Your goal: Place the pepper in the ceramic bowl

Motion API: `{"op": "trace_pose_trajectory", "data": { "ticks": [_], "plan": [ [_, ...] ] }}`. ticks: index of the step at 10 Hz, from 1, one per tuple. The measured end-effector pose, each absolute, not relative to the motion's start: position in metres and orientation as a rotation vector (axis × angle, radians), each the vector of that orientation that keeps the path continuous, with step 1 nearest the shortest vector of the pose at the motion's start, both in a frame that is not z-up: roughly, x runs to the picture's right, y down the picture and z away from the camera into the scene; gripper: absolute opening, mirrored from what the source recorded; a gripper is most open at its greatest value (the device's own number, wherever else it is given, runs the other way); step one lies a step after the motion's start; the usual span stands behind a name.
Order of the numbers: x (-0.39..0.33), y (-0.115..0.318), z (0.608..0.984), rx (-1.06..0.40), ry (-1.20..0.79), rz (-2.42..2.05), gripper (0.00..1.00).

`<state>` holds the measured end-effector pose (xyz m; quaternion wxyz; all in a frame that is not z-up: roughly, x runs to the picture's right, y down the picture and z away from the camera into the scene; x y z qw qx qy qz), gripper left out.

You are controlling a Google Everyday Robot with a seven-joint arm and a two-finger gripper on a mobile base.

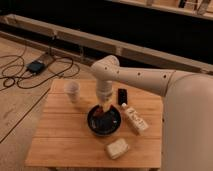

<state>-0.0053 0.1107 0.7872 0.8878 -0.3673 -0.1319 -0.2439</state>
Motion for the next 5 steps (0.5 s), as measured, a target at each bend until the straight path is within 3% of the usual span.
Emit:
{"op": "trace_pose_trajectory", "data": {
  "ticks": [5],
  "plan": [
    [0.009, 0.138, 0.787, -0.779, -0.248, -0.496, 0.55]
  ]
}}
